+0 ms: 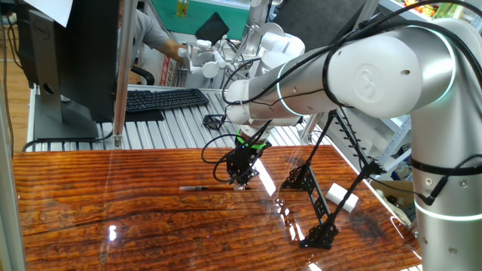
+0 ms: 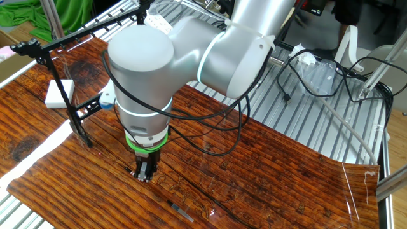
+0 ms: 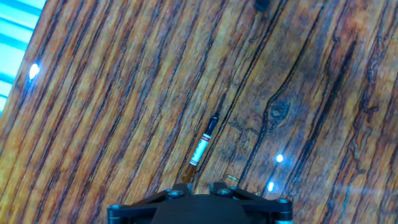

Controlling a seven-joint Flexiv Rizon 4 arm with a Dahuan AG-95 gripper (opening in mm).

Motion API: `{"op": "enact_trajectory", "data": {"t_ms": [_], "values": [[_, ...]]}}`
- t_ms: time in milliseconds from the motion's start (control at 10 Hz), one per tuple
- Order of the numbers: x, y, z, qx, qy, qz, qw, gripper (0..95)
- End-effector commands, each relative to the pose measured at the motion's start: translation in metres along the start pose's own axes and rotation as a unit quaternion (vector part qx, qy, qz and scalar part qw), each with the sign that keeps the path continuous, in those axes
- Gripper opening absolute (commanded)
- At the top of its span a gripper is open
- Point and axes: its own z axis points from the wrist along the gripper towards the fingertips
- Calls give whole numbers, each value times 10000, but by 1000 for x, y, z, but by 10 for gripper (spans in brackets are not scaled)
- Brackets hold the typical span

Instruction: Place the brush on the pen rack

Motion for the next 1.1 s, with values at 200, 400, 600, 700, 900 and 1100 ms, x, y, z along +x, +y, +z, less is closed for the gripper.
{"op": "enact_trajectory", "data": {"t_ms": [200,400,600,700,900,1100], "values": [[-1,3,2,-43,-23,22,10000,190],[-1,4,2,-50,-33,-4,10000,190],[-1,4,2,-47,-62,-66,9999,190],[-1,4,2,-46,-63,-129,9999,190],[-1,4,2,-37,-115,-194,9997,190],[-1,4,2,-59,-129,-207,9997,190]]}}
